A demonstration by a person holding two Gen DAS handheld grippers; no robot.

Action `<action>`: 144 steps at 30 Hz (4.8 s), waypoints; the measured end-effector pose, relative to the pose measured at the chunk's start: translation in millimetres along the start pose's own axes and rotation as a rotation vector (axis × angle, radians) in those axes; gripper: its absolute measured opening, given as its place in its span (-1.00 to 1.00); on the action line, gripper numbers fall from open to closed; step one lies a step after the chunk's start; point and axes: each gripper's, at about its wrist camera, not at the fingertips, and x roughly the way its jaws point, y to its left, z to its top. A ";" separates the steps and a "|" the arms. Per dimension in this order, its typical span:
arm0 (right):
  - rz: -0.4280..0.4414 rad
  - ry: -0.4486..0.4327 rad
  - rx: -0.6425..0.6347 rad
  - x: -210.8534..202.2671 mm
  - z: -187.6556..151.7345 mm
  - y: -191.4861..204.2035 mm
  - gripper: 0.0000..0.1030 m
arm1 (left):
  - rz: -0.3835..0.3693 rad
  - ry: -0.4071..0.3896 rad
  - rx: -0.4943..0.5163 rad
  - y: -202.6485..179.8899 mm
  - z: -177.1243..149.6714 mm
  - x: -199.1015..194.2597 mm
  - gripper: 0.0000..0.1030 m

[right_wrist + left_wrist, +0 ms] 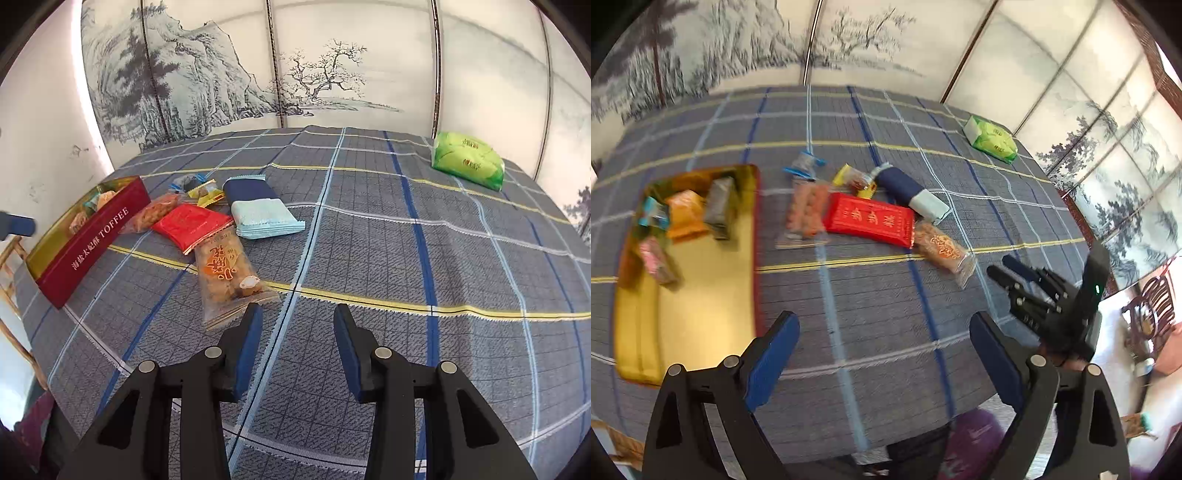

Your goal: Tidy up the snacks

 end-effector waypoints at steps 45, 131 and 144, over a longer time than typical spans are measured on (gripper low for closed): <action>0.269 -0.133 0.181 -20.0 -5.2 -32.6 0.38 | 0.175 0.286 -0.800 35.5 116.4 173.6 0.71; 0.196 0.152 -0.302 31.5 35.4 30.0 -0.27 | 0.049 0.190 -0.027 5.0 -7.8 102.7 0.35; 0.017 0.116 -0.025 60.9 40.3 -14.0 -0.26 | 0.076 0.171 0.038 5.2 -11.6 99.6 -0.27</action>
